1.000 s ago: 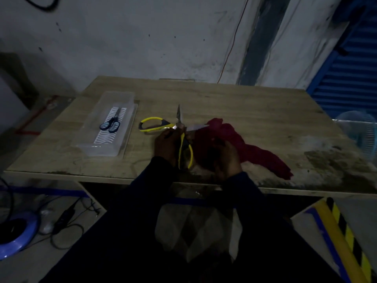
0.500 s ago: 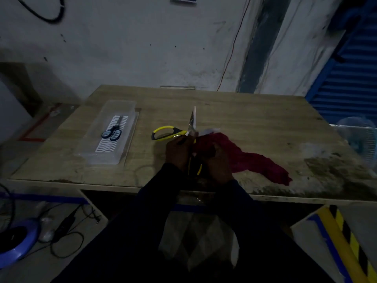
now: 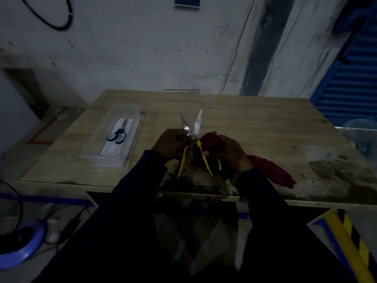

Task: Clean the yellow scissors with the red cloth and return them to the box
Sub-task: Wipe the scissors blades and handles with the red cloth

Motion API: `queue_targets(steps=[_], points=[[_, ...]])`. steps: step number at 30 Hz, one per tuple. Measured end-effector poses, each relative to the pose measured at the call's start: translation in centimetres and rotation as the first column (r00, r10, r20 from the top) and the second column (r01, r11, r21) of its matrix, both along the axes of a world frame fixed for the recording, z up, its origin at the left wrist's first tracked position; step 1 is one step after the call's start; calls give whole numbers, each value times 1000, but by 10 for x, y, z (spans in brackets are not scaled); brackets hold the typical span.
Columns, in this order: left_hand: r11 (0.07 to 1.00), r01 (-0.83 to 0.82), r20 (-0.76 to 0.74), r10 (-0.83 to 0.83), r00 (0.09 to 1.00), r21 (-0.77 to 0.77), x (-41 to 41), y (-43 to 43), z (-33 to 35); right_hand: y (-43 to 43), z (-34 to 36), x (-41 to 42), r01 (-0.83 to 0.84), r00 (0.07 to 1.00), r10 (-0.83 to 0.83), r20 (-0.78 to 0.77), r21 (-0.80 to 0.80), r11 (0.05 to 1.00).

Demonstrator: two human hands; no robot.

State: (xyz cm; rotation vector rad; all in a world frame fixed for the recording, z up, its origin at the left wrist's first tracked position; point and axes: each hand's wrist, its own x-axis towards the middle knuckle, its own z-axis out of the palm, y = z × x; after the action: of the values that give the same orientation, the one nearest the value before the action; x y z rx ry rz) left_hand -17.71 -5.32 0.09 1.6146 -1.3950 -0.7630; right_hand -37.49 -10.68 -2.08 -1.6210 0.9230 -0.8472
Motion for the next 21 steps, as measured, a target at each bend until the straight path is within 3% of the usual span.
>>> queue_targets(steps=[2,6,10,13,15,18,19,21], points=[[998,-36,-237,46,970,47,0,0,-7,1,2,-3,-30,990,15,140,101,994],[981,23,-409,58,911,191,-2,5,-13,-8,3,-16,-133,973,103,208,136,982],[933,179,-703,101,704,313,-9,8,-31,-14,-3,-19,-84,969,24,245,239,967],[943,143,-661,97,744,299,-11,5,-42,-12,-12,-18,-60,947,-46,317,317,947],[958,101,-606,86,791,268,-11,5,-44,-15,-12,-19,-38,853,-200,482,440,897],[977,64,-609,75,790,203,-13,2,-46,-27,-1,-25,-11,707,-435,558,624,782],[980,51,-604,78,793,194,-14,1,-47,-33,-1,-25,-14,700,-446,558,636,772],[986,32,-574,68,816,162,-16,0,-47,-31,1,-20,48,778,-428,460,636,770]])
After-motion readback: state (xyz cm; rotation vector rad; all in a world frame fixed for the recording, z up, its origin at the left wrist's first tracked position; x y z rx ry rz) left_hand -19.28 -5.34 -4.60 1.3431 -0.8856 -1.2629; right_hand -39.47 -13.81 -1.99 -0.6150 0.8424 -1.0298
